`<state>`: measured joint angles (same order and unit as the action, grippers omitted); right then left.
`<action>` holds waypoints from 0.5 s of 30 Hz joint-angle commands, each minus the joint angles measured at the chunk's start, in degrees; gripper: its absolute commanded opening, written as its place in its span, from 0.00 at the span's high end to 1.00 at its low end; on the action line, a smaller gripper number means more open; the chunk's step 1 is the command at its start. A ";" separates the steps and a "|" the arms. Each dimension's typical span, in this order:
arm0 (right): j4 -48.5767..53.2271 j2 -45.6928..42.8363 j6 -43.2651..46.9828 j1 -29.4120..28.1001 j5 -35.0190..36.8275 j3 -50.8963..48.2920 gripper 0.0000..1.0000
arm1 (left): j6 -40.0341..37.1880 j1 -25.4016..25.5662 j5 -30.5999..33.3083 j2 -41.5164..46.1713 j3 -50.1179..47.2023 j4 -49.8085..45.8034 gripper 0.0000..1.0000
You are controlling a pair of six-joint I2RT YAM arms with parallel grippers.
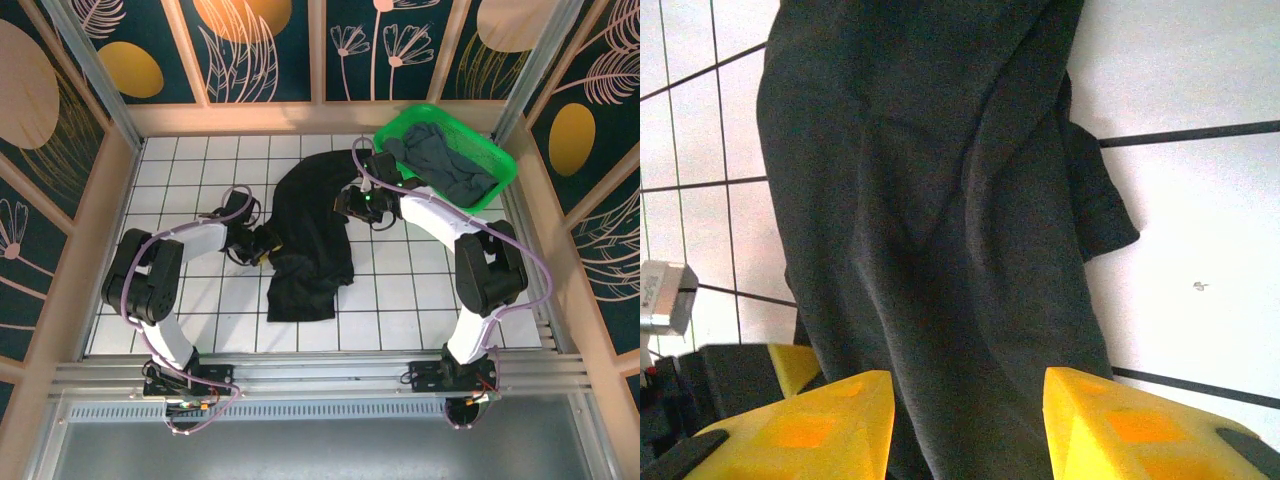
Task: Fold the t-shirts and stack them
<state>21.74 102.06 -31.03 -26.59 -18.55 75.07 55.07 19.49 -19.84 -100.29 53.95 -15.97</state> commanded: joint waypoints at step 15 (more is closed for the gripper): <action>-2.75 -3.57 -1.85 0.13 0.26 -3.79 0.56 | 8.04 3.59 -1.88 10.65 -8.54 2.47 0.50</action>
<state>20.25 101.27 -32.08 -26.59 -18.06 71.88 61.41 22.98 -20.82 -88.23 45.23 -14.81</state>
